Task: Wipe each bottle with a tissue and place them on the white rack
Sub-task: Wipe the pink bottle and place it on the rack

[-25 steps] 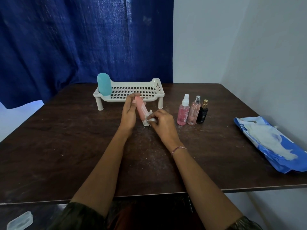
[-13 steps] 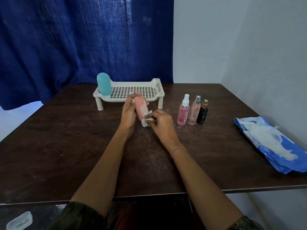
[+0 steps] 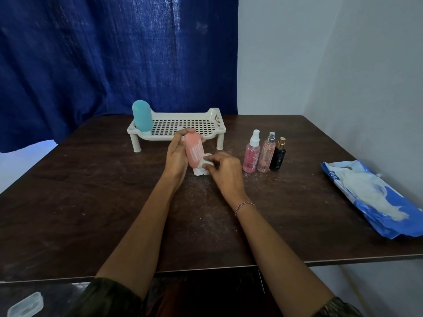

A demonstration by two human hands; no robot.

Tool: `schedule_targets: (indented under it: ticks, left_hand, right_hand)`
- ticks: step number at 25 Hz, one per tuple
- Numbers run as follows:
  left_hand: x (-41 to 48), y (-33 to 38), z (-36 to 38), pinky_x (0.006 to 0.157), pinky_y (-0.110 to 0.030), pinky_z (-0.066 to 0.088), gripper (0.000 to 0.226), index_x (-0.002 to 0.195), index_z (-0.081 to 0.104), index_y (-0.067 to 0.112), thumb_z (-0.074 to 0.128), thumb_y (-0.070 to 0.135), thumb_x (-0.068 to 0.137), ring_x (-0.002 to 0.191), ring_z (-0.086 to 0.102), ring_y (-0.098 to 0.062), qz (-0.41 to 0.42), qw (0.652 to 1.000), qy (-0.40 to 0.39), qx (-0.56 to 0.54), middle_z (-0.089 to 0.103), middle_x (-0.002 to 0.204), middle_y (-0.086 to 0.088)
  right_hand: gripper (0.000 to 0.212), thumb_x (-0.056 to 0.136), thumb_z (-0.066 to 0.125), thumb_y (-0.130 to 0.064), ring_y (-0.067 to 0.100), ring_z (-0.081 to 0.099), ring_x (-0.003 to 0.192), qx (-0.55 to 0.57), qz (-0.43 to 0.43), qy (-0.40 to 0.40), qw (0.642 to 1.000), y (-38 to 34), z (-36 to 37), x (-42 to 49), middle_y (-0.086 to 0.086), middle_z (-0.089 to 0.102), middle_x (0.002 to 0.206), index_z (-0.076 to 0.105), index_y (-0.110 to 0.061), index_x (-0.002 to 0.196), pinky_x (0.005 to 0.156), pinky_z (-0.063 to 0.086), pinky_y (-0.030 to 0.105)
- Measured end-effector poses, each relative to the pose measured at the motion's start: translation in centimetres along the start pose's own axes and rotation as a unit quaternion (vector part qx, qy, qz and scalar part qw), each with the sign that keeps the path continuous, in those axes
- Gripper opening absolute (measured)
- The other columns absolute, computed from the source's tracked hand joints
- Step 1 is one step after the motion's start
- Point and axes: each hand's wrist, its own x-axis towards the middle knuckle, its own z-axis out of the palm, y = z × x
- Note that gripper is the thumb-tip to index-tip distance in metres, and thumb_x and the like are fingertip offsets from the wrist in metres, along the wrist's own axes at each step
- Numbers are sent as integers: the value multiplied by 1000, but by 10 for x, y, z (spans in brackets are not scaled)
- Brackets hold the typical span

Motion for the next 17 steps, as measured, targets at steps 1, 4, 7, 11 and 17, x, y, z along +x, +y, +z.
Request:
schedule_targets:
  ticks: [1,4,7,11,17]
  left_hand:
    - [0,0,0,98,-41,47,38,108,55,22,20,8,103,117,57,-27,-3,1000,0,-9,60,116,-11]
    - [1,1,0,96,-41,49,39,109,55,21,19,7,102,116,57,-27,-11,999,-6,-32,56,123,-15]
    - [1,0,0,97,-42,48,37,109,55,21,19,10,103,117,57,-28,-15,999,-11,-43,58,118,-10]
    - [1,-1,1,99,-45,47,37,107,54,23,20,10,103,119,55,-27,-12,999,-15,-38,57,118,-7]
    - [2,-4,2,103,-48,43,39,107,56,27,21,10,103,120,53,-26,-10,1000,-19,-11,53,125,-10]
  right_hand:
    - [22,74,75,-8,16,63,83,15,-10,3,1000,-3,0,-1,7,69,94,72,-7,96,79,51,27]
    - [18,75,74,-8,15,62,79,29,-58,-22,998,-10,1,-5,6,67,91,72,-4,92,76,51,25]
    - [16,77,72,-8,16,62,78,17,-63,-21,998,-10,3,-3,6,67,91,72,-3,92,76,53,28]
    - [18,77,72,-7,16,62,81,31,-15,3,999,-3,2,-1,8,67,93,72,-5,96,79,51,27]
    - [15,78,72,-8,9,58,77,36,-55,-4,998,-7,2,-3,5,66,89,72,-5,92,75,49,20]
